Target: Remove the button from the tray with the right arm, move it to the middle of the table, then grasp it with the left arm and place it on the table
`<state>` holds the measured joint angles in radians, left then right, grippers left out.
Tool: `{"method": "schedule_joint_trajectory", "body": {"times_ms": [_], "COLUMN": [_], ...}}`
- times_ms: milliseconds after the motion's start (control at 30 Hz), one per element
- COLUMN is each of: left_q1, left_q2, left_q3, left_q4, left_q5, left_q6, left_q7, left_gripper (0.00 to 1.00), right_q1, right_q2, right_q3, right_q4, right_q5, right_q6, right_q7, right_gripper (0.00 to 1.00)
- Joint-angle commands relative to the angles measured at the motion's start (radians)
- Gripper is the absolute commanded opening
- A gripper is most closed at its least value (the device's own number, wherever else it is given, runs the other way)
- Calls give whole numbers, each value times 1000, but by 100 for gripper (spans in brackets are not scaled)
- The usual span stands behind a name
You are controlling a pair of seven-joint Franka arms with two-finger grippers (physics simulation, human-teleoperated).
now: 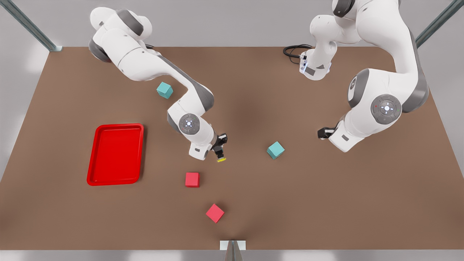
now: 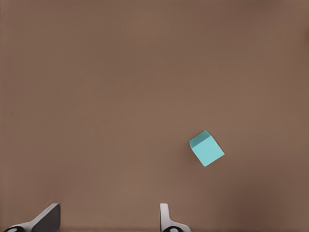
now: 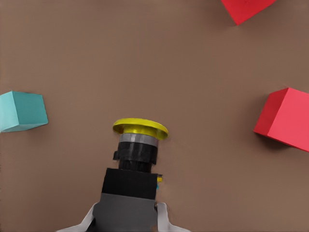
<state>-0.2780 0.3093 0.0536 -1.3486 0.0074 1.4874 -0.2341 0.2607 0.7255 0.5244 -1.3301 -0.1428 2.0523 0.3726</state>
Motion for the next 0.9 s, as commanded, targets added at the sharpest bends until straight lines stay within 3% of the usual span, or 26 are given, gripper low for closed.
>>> {"method": "schedule_joint_trajectory", "body": {"times_ms": [0, 100, 267, 300, 400, 500, 533, 600, 633, 700, 733, 800, 867], "left_q1": [0, -1, -3, -4, -7, -66, -89, -121, -222, -286, -276, -221, -213], "left_q2": [4, 7, 8, 8, 8, 24, 33, 103, 131, 165, 159, 252, 326], "left_q3": [0, 0, 0, 0, 0, -15, -44, -159, -161, -199, -207, -205, -205], "left_q4": [0, 0, -1, 2, 3, 25, 46, 86, 114, 109, 97, 91, 106], "left_q5": [3, 36, 39, 39, 39, 31, 33, 42, 305, 292, 295, 246, 241], "left_q6": [7, 11, 11, 11, 11, 60, 77, 80, 53, 33, 51, 321, 431], "left_q7": [1, 1, 1, -1, -2, 7, 67, 203, 205, 183, 473, 763, 768], "left_gripper": [100, 100, 100, 100, 100, 100, 100, 100, 100, 100, 100, 100, 100], "right_q1": [83, 238, 331, 331, 307, 169, 89, -175, -293, -477, -550, -658, -721], "right_q2": [45, 163, 250, 253, 229, 121, 91, -55, -145, -253, -284, -319, -363], "right_q3": [-62, -170, -205, -207, -204, -190, -149, -104, -104, -103, -104, -104, -104], "right_q4": [84, 269, 374, 374, 374, 361, 359, 237, 123, 29, 28, 29, 31], "right_q5": [-17, -11, -9, -9, -9, -3, -3, -3, -6, -5, -5, -5, -8], "right_q6": [-17, -21, -1, -3, -81, -233, -311, -446, -434, -443, -485, -498, -550], "right_q7": [657, 718, 789, 781, 752, 597, 516, 192, 60, -158, -273, -369, -440], "right_gripper": [52, 54, 55, 100, 100, 100, 100, 100, 100, 100, 100, 100, 100]}}
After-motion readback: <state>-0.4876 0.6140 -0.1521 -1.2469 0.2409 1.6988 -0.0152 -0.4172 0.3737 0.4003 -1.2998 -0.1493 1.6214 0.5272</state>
